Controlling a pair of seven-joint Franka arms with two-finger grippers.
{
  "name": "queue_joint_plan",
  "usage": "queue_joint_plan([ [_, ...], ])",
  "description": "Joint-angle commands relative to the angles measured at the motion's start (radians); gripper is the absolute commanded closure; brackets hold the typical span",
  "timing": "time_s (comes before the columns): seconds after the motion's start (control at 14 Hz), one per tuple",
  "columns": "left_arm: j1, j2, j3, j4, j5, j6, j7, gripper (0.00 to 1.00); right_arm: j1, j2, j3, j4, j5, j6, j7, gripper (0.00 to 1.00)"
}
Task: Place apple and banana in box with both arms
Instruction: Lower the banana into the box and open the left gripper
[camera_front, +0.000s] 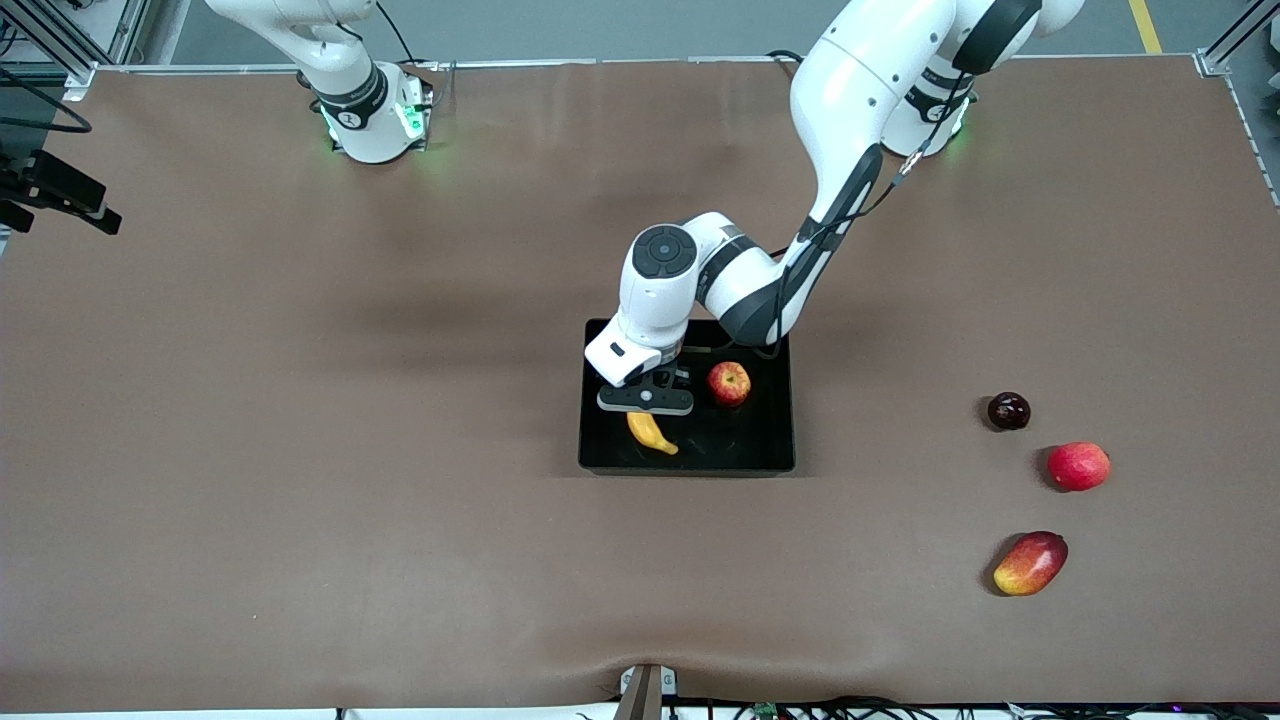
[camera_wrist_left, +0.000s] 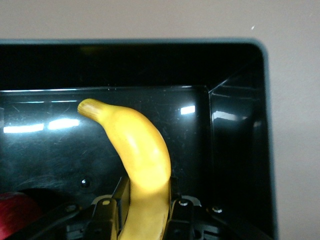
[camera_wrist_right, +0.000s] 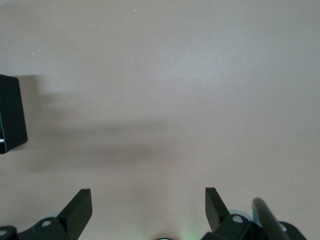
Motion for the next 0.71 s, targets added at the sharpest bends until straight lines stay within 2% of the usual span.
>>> queue_joint_plan([
  [0.0,-0.015,0.037,0.014,0.023,0.055,0.012,-0.02,1.0,-0.015,-0.003,0.006,0.01,0.019,-0.012,-0.003,0.0],
  [0.29,-0.015,0.075,0.032,0.026,0.061,0.016,-0.02,1.0,-0.017,-0.001,0.006,0.01,0.019,-0.012,-0.004,0.0],
  [0.36,-0.017,0.078,0.034,0.026,0.063,0.016,-0.02,0.92,-0.016,-0.003,0.006,0.01,0.019,-0.012,-0.004,0.0],
  [0.43,-0.014,0.077,0.034,0.026,0.063,0.018,-0.02,0.8,-0.015,-0.001,0.006,0.01,0.019,-0.012,-0.004,0.0],
  [0.5,-0.012,0.077,0.034,0.026,0.063,0.018,-0.02,0.61,-0.015,-0.001,0.006,0.01,0.019,-0.012,-0.004,0.0],
  [0.64,0.003,0.061,0.034,0.024,0.061,0.019,-0.013,0.0,-0.015,-0.001,0.006,0.01,0.019,-0.012,-0.004,0.0],
])
